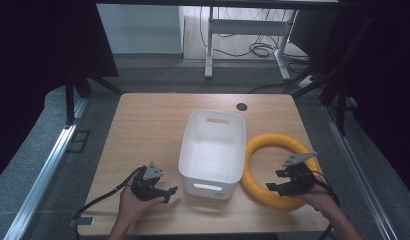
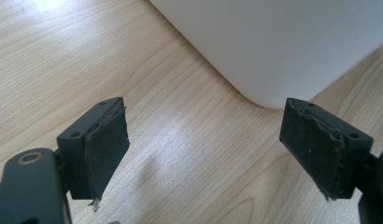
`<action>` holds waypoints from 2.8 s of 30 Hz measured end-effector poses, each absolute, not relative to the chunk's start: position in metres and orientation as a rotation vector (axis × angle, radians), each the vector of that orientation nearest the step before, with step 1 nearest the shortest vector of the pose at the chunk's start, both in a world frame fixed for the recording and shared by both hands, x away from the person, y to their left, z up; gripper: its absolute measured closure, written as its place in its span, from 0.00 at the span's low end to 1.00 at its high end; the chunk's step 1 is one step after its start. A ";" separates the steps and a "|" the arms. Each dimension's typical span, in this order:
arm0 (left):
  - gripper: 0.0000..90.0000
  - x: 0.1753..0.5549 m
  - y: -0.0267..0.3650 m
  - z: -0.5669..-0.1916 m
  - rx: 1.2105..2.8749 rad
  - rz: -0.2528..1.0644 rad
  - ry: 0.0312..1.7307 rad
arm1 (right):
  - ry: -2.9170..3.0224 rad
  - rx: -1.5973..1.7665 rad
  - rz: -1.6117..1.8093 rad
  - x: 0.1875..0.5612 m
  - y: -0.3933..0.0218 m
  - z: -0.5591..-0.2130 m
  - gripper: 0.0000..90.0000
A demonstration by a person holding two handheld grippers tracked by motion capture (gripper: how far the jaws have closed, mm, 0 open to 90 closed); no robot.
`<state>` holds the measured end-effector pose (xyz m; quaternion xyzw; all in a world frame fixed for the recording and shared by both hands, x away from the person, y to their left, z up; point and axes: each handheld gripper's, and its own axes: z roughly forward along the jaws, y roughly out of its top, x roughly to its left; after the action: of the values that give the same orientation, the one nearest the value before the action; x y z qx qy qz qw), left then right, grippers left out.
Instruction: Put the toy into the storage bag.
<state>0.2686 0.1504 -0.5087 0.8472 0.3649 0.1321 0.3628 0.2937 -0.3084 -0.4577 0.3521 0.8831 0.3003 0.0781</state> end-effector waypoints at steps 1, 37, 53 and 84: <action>0.17 0.269 0.150 -0.509 2.182 0.340 0.939 | 2.680 1.040 0.864 0.294 -0.305 -0.458 0.37; 0.17 0.269 0.152 -0.510 2.183 0.353 0.944 | 3.013 0.899 0.263 0.305 -0.245 -0.498 0.56; 0.17 0.269 0.155 -0.508 2.174 0.361 0.948 | 3.018 0.913 0.628 0.308 -0.281 -0.465 0.56; 0.17 0.270 0.154 -0.510 2.167 0.346 0.950 | 2.859 1.036 1.152 0.328 -0.323 -0.419 0.57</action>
<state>0.2700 0.1542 -0.5096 0.8431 0.3697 0.1348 0.3665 0.3278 -0.3227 -0.4187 0.3180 0.8778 0.3539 -0.0549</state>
